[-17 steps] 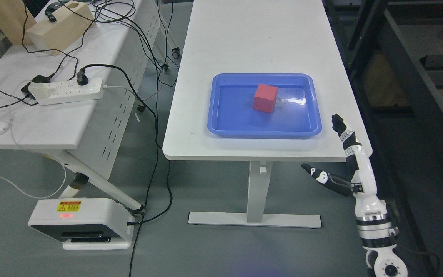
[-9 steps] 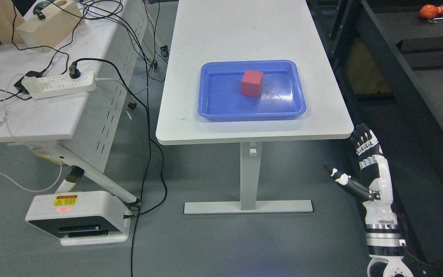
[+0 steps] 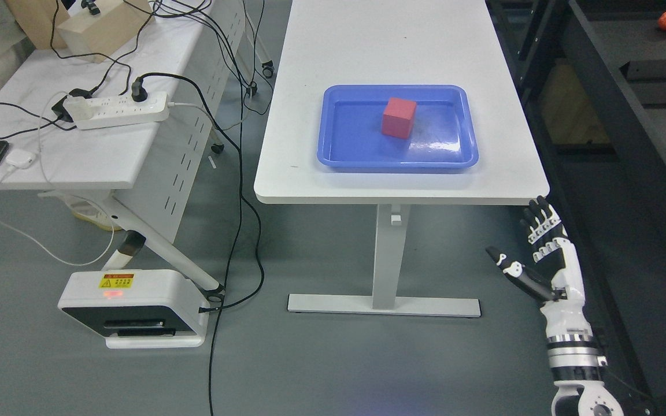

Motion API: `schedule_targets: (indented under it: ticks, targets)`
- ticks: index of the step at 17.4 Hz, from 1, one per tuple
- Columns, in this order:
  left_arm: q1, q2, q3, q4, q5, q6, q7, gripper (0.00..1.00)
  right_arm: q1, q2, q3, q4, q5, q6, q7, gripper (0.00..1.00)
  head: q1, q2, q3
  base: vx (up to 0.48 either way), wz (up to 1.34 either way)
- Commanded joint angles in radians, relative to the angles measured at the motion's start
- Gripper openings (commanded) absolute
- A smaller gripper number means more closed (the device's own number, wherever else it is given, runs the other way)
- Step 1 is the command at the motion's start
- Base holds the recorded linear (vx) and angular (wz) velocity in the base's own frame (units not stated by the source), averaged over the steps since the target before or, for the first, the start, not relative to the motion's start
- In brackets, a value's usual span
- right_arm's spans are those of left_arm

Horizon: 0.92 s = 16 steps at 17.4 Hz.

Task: Pick pink block from left shelf to tray

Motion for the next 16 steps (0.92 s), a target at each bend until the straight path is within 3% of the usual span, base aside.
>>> schedule_targets:
  ticks: [1,4,8,10,16]
  targets:
    - [0.015,0.017,0.0,-0.017,0.0,0.0,0.0,1.0,-0.014,-0.015,-0.003,0.002,0.107,0.03,-0.007,1.0,0.0,0.0,0.0,-0.013,0.01]
    - [0.017,0.017,0.0,-0.017,0.0,0.0,0.0,1.0,-0.036,-0.015,0.0,0.009,0.18,0.09,-0.005,1.0,0.0,0.0,0.0,0.0,0.0]
    - [0.017,0.017,0.0,-0.017,0.0,0.0,0.0,1.0,-0.063,-0.015,0.006,0.021,0.291,0.082,0.001,1.0,0.0,0.0,0.0,0.0,0.0]
    - [0.017,0.017,0.0,-0.017,0.0,0.0,0.0,1.0,-0.079,-0.015,0.023,0.032,0.314,0.05,0.001,1.0,0.0,0.0,0.0,0.0,0.0]
    - [0.017,0.017,0.0,-0.017,0.0,0.0,0.0,1.0,-0.105,-0.015,0.038,0.116,0.299,0.095,-0.016,1.0,0.0,0.0,0.0,0.0,0.0]
